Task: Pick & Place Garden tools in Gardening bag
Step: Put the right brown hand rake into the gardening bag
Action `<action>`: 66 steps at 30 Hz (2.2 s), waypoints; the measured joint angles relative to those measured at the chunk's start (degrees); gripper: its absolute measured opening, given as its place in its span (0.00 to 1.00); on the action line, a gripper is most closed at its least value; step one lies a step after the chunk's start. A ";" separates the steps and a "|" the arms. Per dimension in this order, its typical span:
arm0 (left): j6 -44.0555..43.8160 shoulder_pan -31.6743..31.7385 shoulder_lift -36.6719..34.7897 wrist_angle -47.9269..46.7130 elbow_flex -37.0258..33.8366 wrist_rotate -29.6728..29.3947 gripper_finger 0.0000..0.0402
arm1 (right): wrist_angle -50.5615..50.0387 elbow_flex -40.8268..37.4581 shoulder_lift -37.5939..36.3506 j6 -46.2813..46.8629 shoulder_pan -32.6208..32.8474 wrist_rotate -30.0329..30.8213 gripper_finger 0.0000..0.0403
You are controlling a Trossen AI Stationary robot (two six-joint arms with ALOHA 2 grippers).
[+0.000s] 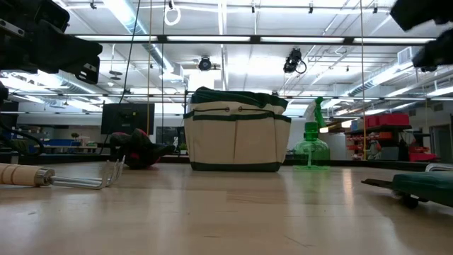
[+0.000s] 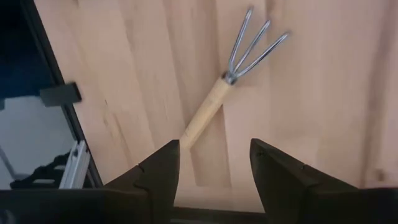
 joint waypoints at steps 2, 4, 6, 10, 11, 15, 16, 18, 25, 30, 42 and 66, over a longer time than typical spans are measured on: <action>0.00 -0.01 0.01 0.00 0.01 0.00 0.05 | 1.61 -1.96 0.00 0.61 0.71 -0.36 0.49; 0.00 -0.01 0.02 -0.02 -0.01 0.00 0.05 | 3.44 -3.77 -0.01 0.92 1.21 -0.42 0.49; 0.00 -0.01 0.01 0.00 0.00 0.00 0.05 | 5.36 -5.41 -0.02 0.93 1.40 -0.40 0.49; 0.00 0.00 0.00 0.00 0.00 0.00 0.05 | 9.89 -8.43 -0.02 0.72 1.43 -0.38 0.49; 0.00 -0.01 0.02 0.00 -0.01 0.00 0.05 | 10.96 -9.11 -0.02 0.60 1.40 -0.35 0.49; 0.00 -0.01 0.00 0.00 -0.01 0.00 0.05 | 14.44 -11.70 -0.02 0.26 1.40 -0.29 0.49; 0.00 -0.01 0.00 0.00 0.01 0.00 0.05 | 14.98 -12.36 -0.02 0.26 1.40 -0.29 0.49; 0.00 0.01 0.01 -0.01 0.00 0.00 0.05 | 15.76 -13.48 -0.02 0.26 1.40 -0.29 0.49; 0.00 -0.01 0.02 0.00 0.00 0.00 0.05 | 18.62 -16.20 -0.02 -0.62 1.40 0.32 0.49; 0.00 -0.01 0.00 0.00 0.00 0.00 0.05 | 18.73 -16.28 -0.02 -0.90 1.38 0.24 0.49; 0.00 -0.01 0.02 0.00 0.01 0.00 0.05 | 21.64 -16.28 -0.02 -12.71 1.38 0.28 0.49; 0.00 0.00 0.01 -0.01 0.01 0.00 0.05 | 25.55 -16.24 -0.02 -11.67 1.38 0.25 0.49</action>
